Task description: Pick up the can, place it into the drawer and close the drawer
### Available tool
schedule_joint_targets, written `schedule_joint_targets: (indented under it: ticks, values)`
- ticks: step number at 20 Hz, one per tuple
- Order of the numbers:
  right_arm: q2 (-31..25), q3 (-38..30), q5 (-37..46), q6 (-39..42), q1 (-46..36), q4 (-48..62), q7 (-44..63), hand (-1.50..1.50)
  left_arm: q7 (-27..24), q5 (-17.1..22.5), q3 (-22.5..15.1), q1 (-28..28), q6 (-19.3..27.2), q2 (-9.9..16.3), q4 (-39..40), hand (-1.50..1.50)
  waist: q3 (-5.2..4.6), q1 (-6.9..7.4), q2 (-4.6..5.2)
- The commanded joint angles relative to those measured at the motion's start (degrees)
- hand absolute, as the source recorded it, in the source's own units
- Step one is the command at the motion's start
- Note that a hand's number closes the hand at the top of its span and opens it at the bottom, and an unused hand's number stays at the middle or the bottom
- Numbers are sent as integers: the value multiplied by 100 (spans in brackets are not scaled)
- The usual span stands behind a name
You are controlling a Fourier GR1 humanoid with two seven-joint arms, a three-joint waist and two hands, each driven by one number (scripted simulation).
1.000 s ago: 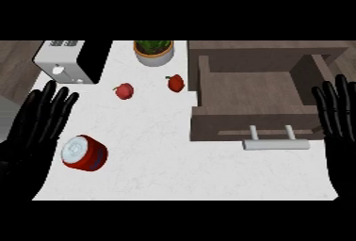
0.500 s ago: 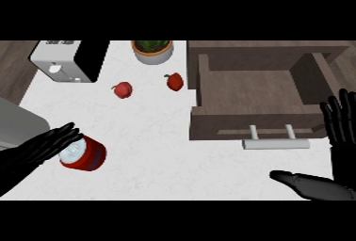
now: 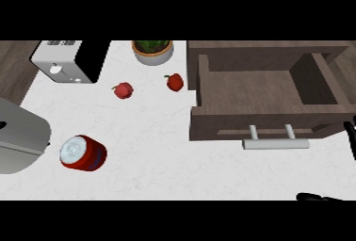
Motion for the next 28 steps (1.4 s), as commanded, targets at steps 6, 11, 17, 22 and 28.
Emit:
schedule_joint_targets:
  ticks: [6,11,17,22,28]
  values:
    - [-373,-920,-907,612,347,81,-169,-150,231,984,-60,-395,-1070,587,1308,-150,0,9,6]
    - [-233,-874,-930,853,555,177,-485,-150,699,2007,-838,-481,-781,1022,1524,-150,2,-46,17]
    - [-456,-1221,-1355,959,594,-148,-111,-150,1114,2446,-1341,-522,-427,1096,1259,-150,-2,-46,13]
    - [-354,-1381,-1643,1348,1007,-101,-343,-150,1390,2649,-1616,-550,-68,995,1052,-150,0,-62,9]
    - [-265,-1669,-1671,1713,1422,12,-814,-150,1572,2228,-1622,-473,436,640,624,-150,4,-69,-1]
